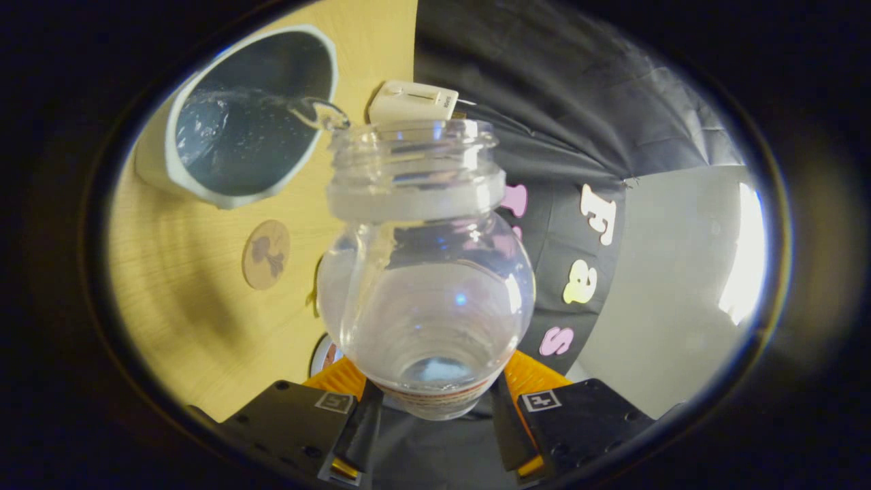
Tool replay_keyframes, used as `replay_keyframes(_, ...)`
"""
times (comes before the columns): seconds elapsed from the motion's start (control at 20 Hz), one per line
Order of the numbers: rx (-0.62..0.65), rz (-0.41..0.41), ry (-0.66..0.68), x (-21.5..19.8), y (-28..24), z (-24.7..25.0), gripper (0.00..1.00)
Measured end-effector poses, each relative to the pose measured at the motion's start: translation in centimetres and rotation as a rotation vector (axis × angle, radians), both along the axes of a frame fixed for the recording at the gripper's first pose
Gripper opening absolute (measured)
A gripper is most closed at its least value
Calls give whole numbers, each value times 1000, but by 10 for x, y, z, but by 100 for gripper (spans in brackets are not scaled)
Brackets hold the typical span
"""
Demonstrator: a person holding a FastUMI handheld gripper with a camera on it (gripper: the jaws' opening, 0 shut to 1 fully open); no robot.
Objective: Take the bottle from table, then pour the juice into the cup, finally place the bottle on the coaster
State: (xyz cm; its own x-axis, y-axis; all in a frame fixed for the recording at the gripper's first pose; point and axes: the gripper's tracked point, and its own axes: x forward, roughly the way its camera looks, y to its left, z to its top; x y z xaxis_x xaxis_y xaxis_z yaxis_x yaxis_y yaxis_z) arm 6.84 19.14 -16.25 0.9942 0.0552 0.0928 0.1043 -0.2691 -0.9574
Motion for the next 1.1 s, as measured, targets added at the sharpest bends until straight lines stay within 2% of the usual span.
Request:
replay_keyframes(0.75,-71,-2,-83,-6,5,19,74)
replay_keyframes(1.1,-103,21,-107,-6,11,25,74)
